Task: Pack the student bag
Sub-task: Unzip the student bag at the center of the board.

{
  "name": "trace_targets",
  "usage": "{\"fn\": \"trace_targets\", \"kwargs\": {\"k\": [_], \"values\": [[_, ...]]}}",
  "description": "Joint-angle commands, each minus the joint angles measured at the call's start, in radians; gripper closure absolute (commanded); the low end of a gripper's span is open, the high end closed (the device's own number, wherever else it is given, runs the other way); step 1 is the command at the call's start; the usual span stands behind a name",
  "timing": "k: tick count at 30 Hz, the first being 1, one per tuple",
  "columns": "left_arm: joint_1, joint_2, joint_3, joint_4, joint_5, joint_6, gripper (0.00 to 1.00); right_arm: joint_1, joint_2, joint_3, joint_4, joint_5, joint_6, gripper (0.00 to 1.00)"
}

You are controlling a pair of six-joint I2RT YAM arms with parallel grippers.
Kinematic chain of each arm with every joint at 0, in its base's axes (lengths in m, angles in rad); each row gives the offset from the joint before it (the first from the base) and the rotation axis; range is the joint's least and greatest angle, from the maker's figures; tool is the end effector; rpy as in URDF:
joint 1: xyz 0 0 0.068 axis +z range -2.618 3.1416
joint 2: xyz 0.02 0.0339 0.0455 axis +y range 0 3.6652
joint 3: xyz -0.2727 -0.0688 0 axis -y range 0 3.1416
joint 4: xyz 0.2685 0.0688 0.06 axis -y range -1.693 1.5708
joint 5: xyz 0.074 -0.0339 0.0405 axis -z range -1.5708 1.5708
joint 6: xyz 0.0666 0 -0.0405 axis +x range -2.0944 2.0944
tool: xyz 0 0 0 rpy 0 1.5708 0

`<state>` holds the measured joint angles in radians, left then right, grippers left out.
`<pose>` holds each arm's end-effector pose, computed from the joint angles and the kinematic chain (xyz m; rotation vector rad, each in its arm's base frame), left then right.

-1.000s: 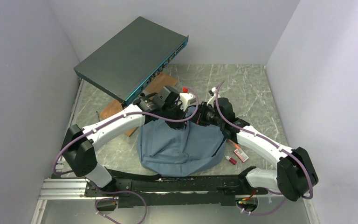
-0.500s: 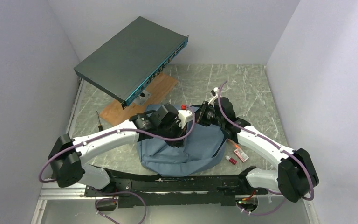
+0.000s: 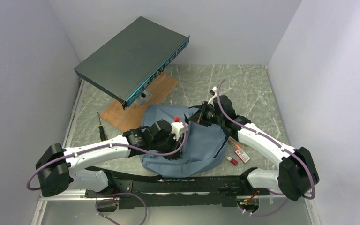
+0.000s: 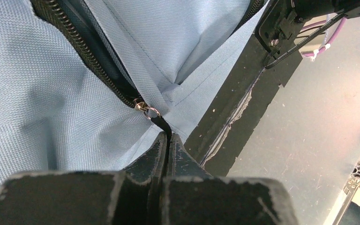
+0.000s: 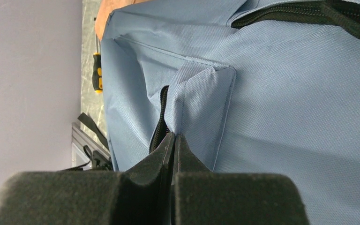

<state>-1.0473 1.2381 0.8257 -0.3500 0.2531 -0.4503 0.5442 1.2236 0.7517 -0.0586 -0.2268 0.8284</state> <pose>0.1361 -0.2691 0.2230 0.8792 2.3873 -0.9765 0.2604 0.1751 0.2310 0.1746 2.2644 1.0222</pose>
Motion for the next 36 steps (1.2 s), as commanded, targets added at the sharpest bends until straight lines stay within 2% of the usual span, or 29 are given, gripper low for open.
{"fn": "trace_targets", "kwargs": {"k": [1,2,3,7,9,12,15,17,20,24,26,29,32,34,36], "values": [[-0.033,-0.041,-0.009,-0.018,0.011,-0.027,1.00,-0.006,0.042,0.157,-0.140,-0.019,-0.164,1.00],[-0.033,-0.047,-0.001,-0.032,-0.014,-0.015,1.00,-0.006,0.048,0.192,-0.208,-0.016,-0.209,0.99],[-0.033,-0.057,0.000,-0.047,-0.034,-0.008,1.00,-0.006,0.044,0.229,-0.276,0.001,-0.244,0.94],[-0.030,-0.104,-0.023,-0.067,-0.113,-0.006,1.00,-0.018,-0.042,0.282,-0.464,0.148,-0.328,0.58],[-0.025,-0.119,-0.044,-0.054,-0.112,-0.015,1.00,-0.048,-0.097,0.297,-0.554,0.213,-0.348,0.49],[-0.025,-0.127,-0.073,-0.031,-0.068,-0.028,1.00,-0.156,-0.166,0.293,-0.676,0.275,-0.319,0.45],[-0.025,-0.158,-0.116,0.004,-0.039,-0.036,0.88,-0.297,-0.222,0.259,-0.800,0.326,-0.218,0.32],[-0.025,-0.190,-0.133,0.019,-0.037,-0.033,0.77,-0.395,-0.266,0.214,-0.842,0.326,-0.158,0.31],[-0.025,-0.249,-0.144,0.038,-0.042,-0.024,0.52,-0.476,-0.329,0.154,-0.857,0.345,-0.151,0.27],[-0.025,-0.343,-0.123,0.045,-0.064,-0.006,0.23,-0.503,-0.268,0.196,-0.946,0.451,-0.139,0.26],[-0.025,-0.381,-0.103,0.040,-0.066,0.006,0.12,-0.502,-0.214,0.198,-0.975,0.358,-0.144,0.29],[-0.025,-0.420,-0.061,0.016,-0.058,0.031,0.06,-0.500,-0.183,0.117,-0.993,0.183,-0.112,0.33],[-0.025,-0.453,-0.024,-0.021,-0.049,0.051,0.05,-0.498,-0.283,-0.017,-0.966,0.066,-0.019,0.37],[-0.025,-0.476,-0.011,-0.037,-0.039,0.061,0.04,-0.499,-0.391,-0.078,-0.966,0.093,0.103,0.38],[-0.025,-0.496,-0.003,-0.053,-0.039,0.065,0.05,-0.500,-0.475,-0.083,-1.043,0.210,0.231,0.38]]}}
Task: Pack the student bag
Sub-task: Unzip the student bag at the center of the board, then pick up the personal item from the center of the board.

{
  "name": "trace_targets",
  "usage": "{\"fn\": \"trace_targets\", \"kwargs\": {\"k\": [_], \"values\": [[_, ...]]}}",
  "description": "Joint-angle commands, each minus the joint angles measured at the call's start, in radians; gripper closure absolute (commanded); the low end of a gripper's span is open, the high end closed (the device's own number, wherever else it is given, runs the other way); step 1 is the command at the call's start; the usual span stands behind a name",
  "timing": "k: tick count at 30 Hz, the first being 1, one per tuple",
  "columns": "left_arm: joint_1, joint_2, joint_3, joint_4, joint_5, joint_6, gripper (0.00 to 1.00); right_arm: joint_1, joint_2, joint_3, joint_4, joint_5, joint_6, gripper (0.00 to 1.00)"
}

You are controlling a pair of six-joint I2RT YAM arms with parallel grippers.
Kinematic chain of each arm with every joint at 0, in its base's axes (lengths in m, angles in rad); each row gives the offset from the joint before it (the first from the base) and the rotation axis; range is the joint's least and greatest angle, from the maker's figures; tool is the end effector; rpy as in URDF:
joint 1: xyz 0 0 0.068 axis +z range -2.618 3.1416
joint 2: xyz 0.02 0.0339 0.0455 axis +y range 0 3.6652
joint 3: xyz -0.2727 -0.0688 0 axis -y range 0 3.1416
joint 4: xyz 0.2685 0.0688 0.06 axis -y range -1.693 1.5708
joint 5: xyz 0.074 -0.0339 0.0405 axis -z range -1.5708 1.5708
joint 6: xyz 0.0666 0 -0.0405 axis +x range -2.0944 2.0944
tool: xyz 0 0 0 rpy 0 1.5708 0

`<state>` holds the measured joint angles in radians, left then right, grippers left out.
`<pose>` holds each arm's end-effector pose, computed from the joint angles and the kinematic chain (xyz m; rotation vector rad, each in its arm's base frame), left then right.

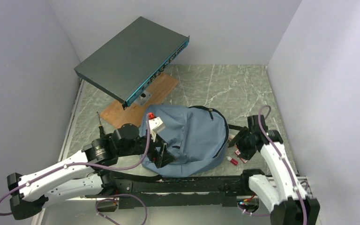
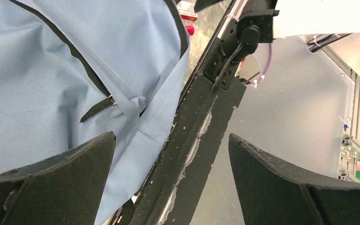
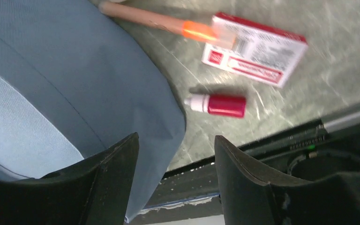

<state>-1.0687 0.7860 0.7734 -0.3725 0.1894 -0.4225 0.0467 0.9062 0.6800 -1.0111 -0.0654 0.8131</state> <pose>0.0976 -0.2039 0.3107 0.8067 1.9793 -1.1237 0.1725 0.0124 0.1937 1.0517 2.6508 0.2848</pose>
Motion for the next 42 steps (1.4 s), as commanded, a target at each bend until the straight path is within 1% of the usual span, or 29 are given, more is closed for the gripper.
{"fn": "trace_targets", "kwargs": {"k": [1,3,5,9,12,17,29,33,35,37,39,42], "values": [[-0.004,-0.054,0.052,-0.036,0.021,0.037,0.05,-0.003,-0.180,-0.011,-0.137,0.113,0.303,0.38],[-0.004,-0.079,0.056,-0.048,0.000,0.031,0.06,-0.004,-0.188,-0.021,-0.242,0.188,0.447,0.38],[-0.004,-0.108,0.055,-0.045,-0.011,0.027,0.06,-0.005,-0.172,-0.037,-0.296,0.201,0.550,0.39],[-0.004,-0.131,0.084,-0.070,-0.027,0.032,0.05,-0.005,-0.129,-0.054,-0.299,0.169,0.666,0.39],[-0.004,-0.125,0.109,-0.090,-0.035,0.038,0.05,-0.004,-0.112,-0.067,-0.296,0.177,0.740,0.39],[-0.004,-0.124,0.127,-0.090,-0.045,0.037,0.04,-0.005,-0.089,-0.132,-0.225,0.116,0.805,0.41],[-0.004,-0.059,0.187,-0.112,-0.064,0.066,0.04,-0.005,-0.042,-0.274,-0.001,0.092,0.916,0.45],[-0.004,-0.041,0.196,-0.114,-0.069,0.070,0.04,-0.004,-0.051,-0.296,0.017,0.108,0.937,0.48],[-0.004,-0.031,0.198,-0.112,-0.073,0.070,0.04,-0.005,-0.060,-0.300,0.011,0.133,0.946,0.52],[-0.004,-0.022,0.196,-0.106,-0.078,0.067,0.04,-0.005,-0.074,-0.309,0.018,0.146,0.950,0.61],[-0.004,-0.012,0.197,-0.103,-0.084,0.064,0.04,-0.004,-0.092,-0.317,0.025,0.155,0.944,0.73],[-0.001,0.000,0.194,-0.090,-0.109,0.033,0.03,-0.004,-0.133,-0.303,0.002,0.183,0.899,0.84]]}}
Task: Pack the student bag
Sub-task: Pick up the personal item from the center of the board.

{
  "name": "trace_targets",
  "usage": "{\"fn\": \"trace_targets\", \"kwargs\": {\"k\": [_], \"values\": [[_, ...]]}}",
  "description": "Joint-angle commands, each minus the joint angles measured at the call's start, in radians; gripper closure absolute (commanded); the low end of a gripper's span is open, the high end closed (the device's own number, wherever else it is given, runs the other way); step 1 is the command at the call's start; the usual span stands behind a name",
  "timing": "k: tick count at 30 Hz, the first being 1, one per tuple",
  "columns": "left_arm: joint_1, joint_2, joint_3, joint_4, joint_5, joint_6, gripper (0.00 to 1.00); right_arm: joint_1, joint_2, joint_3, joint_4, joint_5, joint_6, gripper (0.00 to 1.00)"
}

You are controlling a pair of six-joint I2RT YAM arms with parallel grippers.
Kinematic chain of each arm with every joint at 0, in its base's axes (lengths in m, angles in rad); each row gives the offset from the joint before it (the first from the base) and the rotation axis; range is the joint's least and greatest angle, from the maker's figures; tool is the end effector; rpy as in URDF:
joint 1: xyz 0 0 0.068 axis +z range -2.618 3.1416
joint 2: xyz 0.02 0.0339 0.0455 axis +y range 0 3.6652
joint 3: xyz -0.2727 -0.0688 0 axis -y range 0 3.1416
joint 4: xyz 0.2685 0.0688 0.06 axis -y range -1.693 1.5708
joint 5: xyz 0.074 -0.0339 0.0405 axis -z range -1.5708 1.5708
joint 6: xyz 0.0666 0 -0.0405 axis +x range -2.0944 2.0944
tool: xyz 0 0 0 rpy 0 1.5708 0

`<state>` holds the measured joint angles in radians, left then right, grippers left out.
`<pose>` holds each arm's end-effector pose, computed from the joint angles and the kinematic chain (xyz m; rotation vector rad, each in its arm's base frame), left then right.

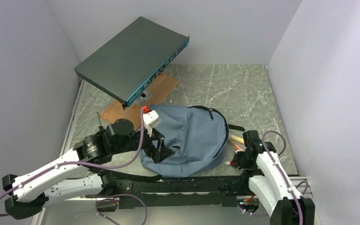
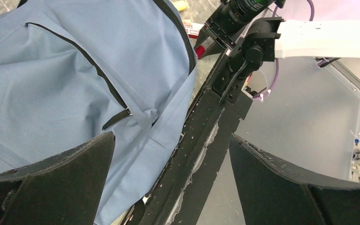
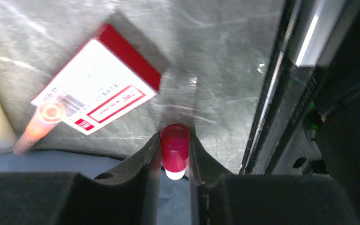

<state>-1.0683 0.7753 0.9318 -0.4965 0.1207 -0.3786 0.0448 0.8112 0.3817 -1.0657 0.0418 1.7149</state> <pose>0.0957 -0.1907 0.3588 0.7802 1.9114 -1.0587 0.1119 0.0022 0.1138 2.2707 2.0525 0.0484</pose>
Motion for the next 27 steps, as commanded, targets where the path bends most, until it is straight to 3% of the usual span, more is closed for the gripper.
{"fn": "trace_targets", "kwargs": {"k": [1,4,8,11,16,19,27], "values": [[0.001,0.016,0.034,0.036,-0.055,-0.027,0.03,-0.002,-0.056,0.012,0.040,0.088,-0.030,0.89],[0.023,0.051,0.033,0.023,-0.108,-0.087,0.05,-0.003,-0.106,0.089,-0.032,0.162,-0.138,1.00],[0.082,0.146,0.017,0.024,-0.118,-0.161,0.11,-0.001,-0.202,0.186,-0.084,0.218,-0.316,1.00],[0.126,0.256,0.031,0.029,-0.118,-0.208,0.28,-0.002,-0.313,0.189,0.007,0.163,-0.491,1.00],[0.129,0.462,0.125,-0.008,-0.169,-0.209,0.37,-0.002,-0.476,0.201,0.200,0.028,-0.717,1.00],[0.127,0.555,0.144,0.027,-0.152,-0.215,0.47,-0.002,-0.455,0.234,0.308,-0.062,-0.851,1.00],[0.067,0.783,0.290,-0.023,-0.193,-0.212,0.57,-0.002,-0.352,0.326,0.413,-0.142,-1.023,1.00]]}}
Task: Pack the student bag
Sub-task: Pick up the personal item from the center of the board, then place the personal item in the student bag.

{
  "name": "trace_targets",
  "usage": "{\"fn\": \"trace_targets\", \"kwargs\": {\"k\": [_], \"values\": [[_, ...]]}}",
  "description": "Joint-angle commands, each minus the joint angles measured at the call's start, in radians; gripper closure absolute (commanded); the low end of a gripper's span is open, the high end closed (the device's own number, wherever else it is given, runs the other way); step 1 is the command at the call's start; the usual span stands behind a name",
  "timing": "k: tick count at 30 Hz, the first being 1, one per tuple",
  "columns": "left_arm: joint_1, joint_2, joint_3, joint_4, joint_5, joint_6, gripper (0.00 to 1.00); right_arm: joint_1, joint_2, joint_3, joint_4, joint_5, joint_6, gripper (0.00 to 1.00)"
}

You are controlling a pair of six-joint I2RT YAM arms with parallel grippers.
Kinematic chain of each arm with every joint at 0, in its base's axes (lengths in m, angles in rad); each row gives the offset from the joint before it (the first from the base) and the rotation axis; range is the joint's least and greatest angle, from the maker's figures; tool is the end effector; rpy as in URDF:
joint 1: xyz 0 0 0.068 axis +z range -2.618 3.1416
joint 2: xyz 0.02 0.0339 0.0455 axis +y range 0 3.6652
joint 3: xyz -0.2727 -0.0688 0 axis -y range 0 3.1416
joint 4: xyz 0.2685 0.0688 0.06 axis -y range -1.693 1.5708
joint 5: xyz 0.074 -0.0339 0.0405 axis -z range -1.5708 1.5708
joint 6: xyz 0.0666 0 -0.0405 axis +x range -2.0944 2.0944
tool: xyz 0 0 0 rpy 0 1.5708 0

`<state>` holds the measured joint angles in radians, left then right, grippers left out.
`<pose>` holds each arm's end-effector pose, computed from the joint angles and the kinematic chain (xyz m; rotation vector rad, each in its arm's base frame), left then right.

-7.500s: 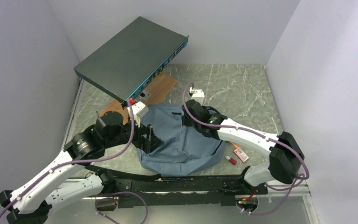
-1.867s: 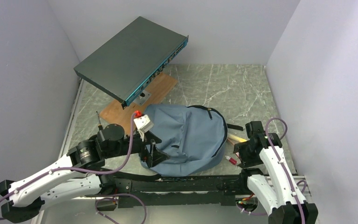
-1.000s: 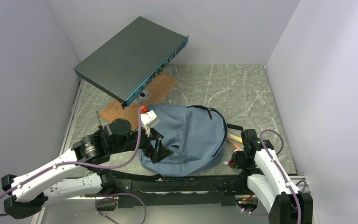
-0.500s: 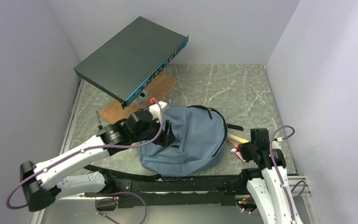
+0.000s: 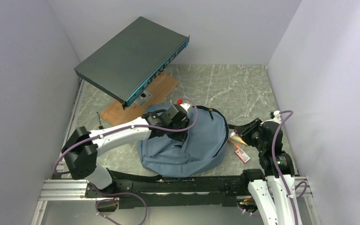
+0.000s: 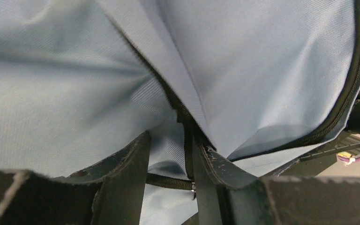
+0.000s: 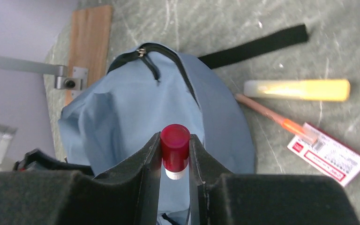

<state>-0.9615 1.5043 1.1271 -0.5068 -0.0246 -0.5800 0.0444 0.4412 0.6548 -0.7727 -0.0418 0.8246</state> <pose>0.2089 -0.2965 0.2338 0.4751 2.5197 -0.6161 0.1420 0.0091 0.2710 0.8058 2.0262 0.5498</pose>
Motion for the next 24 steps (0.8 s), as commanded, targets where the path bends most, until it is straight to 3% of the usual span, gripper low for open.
{"fn": "trace_targets", "kwargs": {"k": [1,5,8,13,16,18,24], "values": [[-0.046,0.078,0.112,-0.016,-0.055,-0.011,0.57,-0.002,0.020,0.051,0.133,-0.066,-0.141,1.00],[-0.063,0.155,0.178,-0.060,-0.101,-0.024,0.63,-0.003,0.033,0.032,0.161,-0.108,-0.149,1.00],[-0.063,0.180,0.196,-0.086,-0.152,-0.035,0.61,-0.002,0.030,0.011,0.180,-0.154,-0.155,1.00],[-0.061,0.194,0.197,-0.128,-0.284,-0.028,0.34,-0.001,0.016,-0.008,0.195,-0.191,-0.161,1.00],[-0.045,0.209,0.192,-0.115,-0.278,-0.017,0.33,-0.001,0.022,-0.022,0.222,-0.226,-0.151,1.00],[-0.034,0.220,0.192,-0.108,-0.274,-0.007,0.40,0.000,0.032,-0.034,0.240,-0.248,-0.146,1.00],[-0.023,0.175,0.180,-0.144,-0.349,0.050,0.86,0.001,0.114,-0.037,0.303,-0.366,-0.182,1.00]]}}
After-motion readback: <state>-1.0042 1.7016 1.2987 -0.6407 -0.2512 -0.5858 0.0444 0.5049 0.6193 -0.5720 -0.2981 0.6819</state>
